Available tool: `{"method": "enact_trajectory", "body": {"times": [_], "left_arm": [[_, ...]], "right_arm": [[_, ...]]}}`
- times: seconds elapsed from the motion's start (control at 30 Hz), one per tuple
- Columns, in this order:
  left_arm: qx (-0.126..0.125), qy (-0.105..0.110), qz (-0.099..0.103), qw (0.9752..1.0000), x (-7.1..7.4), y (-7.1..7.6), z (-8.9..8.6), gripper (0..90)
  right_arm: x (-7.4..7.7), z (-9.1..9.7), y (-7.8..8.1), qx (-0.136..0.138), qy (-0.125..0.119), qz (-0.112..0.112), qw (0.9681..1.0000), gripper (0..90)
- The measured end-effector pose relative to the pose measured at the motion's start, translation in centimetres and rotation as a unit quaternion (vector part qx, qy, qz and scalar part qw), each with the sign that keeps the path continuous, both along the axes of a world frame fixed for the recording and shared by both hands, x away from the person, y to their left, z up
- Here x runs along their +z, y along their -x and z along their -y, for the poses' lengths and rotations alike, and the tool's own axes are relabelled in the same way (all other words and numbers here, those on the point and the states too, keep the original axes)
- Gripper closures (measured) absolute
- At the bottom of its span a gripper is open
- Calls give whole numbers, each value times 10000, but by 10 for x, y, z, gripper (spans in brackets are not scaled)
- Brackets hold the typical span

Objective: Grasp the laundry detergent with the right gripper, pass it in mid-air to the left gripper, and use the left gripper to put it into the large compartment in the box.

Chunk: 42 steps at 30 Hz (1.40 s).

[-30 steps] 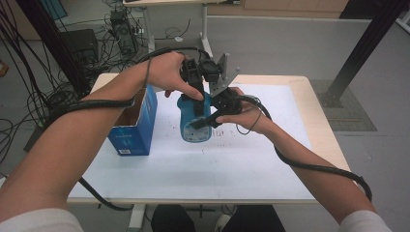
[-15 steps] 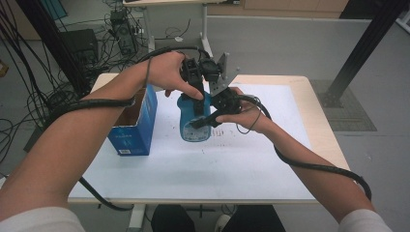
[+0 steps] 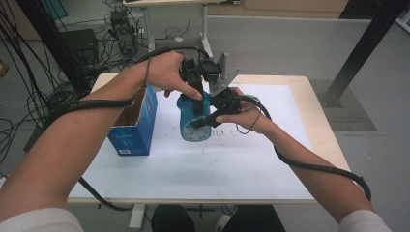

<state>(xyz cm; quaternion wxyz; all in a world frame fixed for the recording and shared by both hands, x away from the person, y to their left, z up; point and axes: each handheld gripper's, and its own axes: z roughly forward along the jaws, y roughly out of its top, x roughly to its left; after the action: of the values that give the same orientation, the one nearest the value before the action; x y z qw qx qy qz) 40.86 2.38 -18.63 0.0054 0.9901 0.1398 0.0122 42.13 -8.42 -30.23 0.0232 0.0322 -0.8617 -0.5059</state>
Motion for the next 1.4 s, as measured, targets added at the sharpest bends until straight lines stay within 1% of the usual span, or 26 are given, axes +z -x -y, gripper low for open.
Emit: {"method": "enact_trajectory", "body": {"times": [0.13, 0.2, 0.27, 0.3, 0.33, 0.37, 0.4, 0.47, 0.5, 0.53, 0.57, 0.63, 0.7, 0.73, 0.77, 0.83, 0.87, 0.93, 1.0, 1.07, 1.13, 1.17, 1.3, 1.33, 1.37, 1.4], "left_arm": [[5, 3, -18, 10000, 0, 0, -1, 355], [20, 0, -15, 10000, 0, 0, -1, 355], [5, -7, -4, 10000, 0, 0, -1, 355], [16, -4, -2, 10000, 0, 1, -1, 355], [26, -1, -4, 10000, 0, 1, -1, 355], [35, 7, -10, 10000, 0, 1, -1, 355], [41, 16, -13, 10000, 0, 1, -2, 355], [41, 27, -9, 10000, -1, 1, -2, 355], [36, 16, -23, 10000, -1, 0, -2, 355], [34, 9, -24, 10000, -1, 0, -2, 355], [31, 8, -24, 10000, -1, 0, -1, 355], [50, 6, -42, 10000, -1, 0, -1, 355], [43, 19, -39, 10000, -1, 0, -1, 355], [47, 28, -50, 10000, 0, 0, -1, 355], [51, 33, -65, 10000, 0, 0, -1, 355], [68, 32, -84, 9999, -1, 0, -1, 356], [81, 14, -100, 9999, -1, 0, -1, 356], [118, 41, -87, 9999, -1, 0, -2, 356], [196, 63, -79, 9998, -2, -1, -2, 356], [229, 19, -72, 9997, -1, -3, -3, 356], [325, -10, -74, 9994, 0, -5, -4, 356], [383, 0, -74, 9992, 0, -5, -4, 355], [603, -40, -16, 9982, 5, -8, -6, 355], [694, -45, 7, 9976, 7, -9, -7, 355], [759, -52, 12, 9971, 9, -10, -7, 355], [902, -55, 30, 9959, 12, -12, -8, 355]], "right_arm": [[0, 0, 0, 5, 1, -8, 10000, 412], [0, -1, -1, 16, -27, 47, 10000, 406], [0, -1, 0, -2, -13, 5, 10000, 404], [0, -1, 1, 9, -30, -71, 10000, 402], [-1, -1, 0, -3, -15, -5, 10000, 401], [0, 0, 2, -25, 40, -166, 9999, 399], [-1, -1, 1, 16, -31, -79, 10000, 395], [-1, -1, 1, 5, -15, -79, 10000, 394], [-2, -1, 0, -19, -7, 8, 10000, 391], [-2, -1, 0, -21, -12, 13, 10000, 391], [-2, -1, 1, -7, -29, -59, 10000, 391], [-2, -1, 1, -40, -12, 16, 10000, 386], [-2, -1, 2, -28, -74, -40, 10000, 375], [-2, 0, 2, -59, -68, 34, 10000, 365], [-1, 0, 3, -46, -103, -33, 9999, 344], [0, 3, 3, -164, -30, -110, 9998, 289], [0, 4, 3, -148, -74, -142, 9998, 268], [0, 8, 3, -175, -58, -147, 9997, 241], [-1, 15, 1, -329, 58, -155, 9993, 182], [-2, 24, 0, -538, 173, -165, 9983, 149], [-3, 33, -3, -636, 259, -388, 9969, 111], [-3, 40, -4, -719, 346, -533, 9954, 108], [0, 60, -5, -1028, 601, -577, 9912, 103], [0, 64, -6, -1064, 650, -582, 9905, 102], [1, 71, -7, -1142, 763, -612, 9886, 84], [2, 75, -8, -1209, 823, -642, 9872, 70]]}}
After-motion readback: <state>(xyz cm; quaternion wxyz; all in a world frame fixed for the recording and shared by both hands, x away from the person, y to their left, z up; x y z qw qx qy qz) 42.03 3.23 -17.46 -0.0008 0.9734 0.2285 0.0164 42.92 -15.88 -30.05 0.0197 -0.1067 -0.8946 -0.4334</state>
